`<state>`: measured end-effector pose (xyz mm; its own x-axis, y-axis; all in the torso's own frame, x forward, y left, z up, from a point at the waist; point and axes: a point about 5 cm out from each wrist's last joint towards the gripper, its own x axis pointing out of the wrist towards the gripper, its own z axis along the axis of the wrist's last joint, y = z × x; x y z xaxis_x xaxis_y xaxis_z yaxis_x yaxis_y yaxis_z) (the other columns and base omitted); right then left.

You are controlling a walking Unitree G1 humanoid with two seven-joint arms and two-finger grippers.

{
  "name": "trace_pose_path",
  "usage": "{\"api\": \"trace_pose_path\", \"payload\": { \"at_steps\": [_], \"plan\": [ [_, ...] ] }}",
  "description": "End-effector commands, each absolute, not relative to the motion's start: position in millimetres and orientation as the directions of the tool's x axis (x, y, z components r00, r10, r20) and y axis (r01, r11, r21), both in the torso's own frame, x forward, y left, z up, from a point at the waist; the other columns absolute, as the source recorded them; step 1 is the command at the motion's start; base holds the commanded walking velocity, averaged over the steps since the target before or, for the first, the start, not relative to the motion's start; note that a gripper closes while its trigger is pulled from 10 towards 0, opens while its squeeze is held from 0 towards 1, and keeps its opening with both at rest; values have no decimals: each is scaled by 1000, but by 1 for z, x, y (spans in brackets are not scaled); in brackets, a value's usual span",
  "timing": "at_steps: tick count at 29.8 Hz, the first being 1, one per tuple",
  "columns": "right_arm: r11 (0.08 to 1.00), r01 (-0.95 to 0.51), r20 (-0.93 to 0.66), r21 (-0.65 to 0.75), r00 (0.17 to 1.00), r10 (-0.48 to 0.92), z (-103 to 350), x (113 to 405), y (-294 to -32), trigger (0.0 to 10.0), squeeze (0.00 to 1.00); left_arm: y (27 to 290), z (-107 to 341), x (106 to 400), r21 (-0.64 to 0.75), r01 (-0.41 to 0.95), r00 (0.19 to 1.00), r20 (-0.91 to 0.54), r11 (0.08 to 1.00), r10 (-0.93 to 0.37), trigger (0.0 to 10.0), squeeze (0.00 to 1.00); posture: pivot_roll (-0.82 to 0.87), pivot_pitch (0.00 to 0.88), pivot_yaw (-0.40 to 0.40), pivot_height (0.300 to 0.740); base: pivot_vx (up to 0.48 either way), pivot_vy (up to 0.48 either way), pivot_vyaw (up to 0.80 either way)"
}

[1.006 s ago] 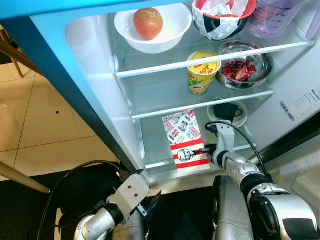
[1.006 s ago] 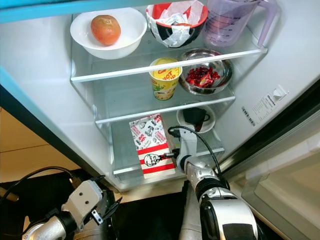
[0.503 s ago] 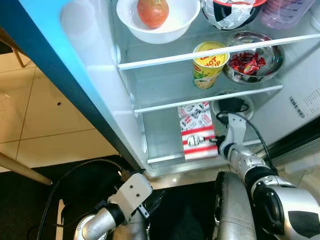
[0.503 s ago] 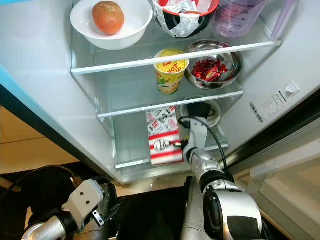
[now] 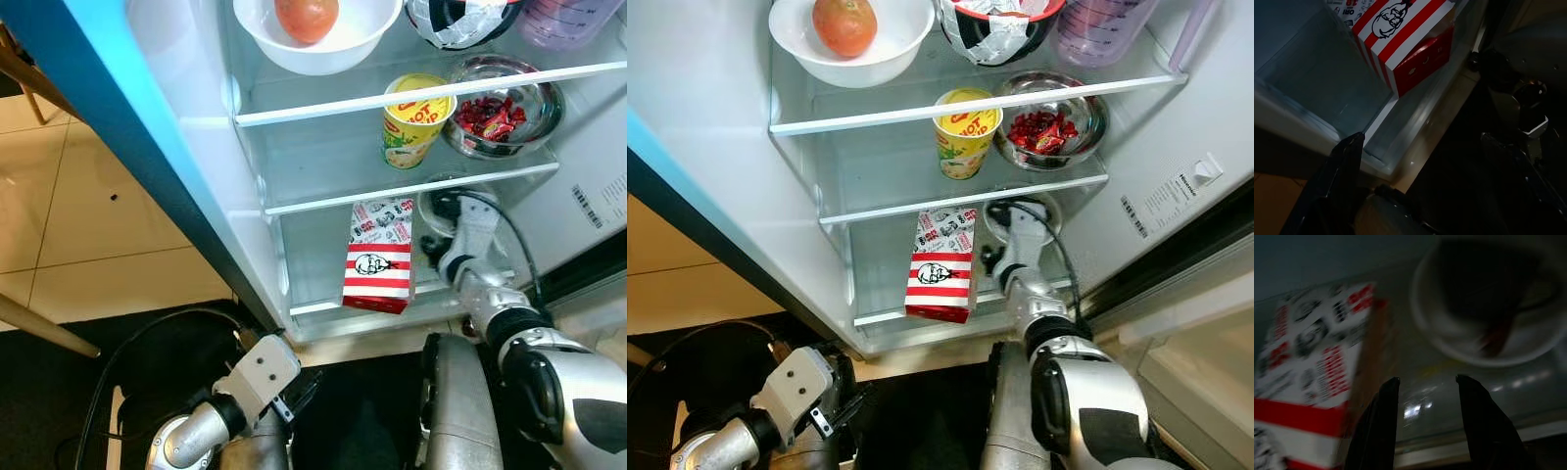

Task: Restocking fridge

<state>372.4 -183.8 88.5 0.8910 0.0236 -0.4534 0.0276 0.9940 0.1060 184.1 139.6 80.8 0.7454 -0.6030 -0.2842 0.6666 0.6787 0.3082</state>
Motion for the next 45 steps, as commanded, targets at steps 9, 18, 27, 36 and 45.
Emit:
{"api": "trace_pose_path", "payload": {
  "at_steps": [9, 18, 27, 36, 45],
  "plan": [
    [974, -138, -481, -178, 876, 36, 75, 354, -223, 10000, 0, 125, 70, 189, 263, 675, 737, -292, 690, -610, 10000, 0, 63, 325, -40, 517, 0, 0, 0],
    [915, -400, -558, -42, 769, 311, 42, 320, -205, 10000, 0, 119, 63, 207, 238, 648, 759, -284, 723, -586, 10000, 0, 36, 324, -47, 517, 0, 0, 0],
    [780, -621, -588, 69, 606, 535, 21, 269, -163, 10000, 0, 121, 61, 211, 235, 638, 767, -286, 734, -575, 10000, 0, 36, 326, -53, 517, 0, 0, 0],
    [744, -652, -588, 147, 548, 596, 5, 254, -120, 10000, 0, 126, 55, 209, 240, 636, 767, -307, 734, -564, 10000, 0, 50, 329, -44, 517, 0, 0, 0],
    [814, -567, -562, 126, 636, 530, 7, 277, -89, 10000, 0, 127, 55, 209, 243, 634, 768, -312, 735, -559, 10000, 0, 70, 336, -31, 517, 0, 0, 0]
  ]
}}
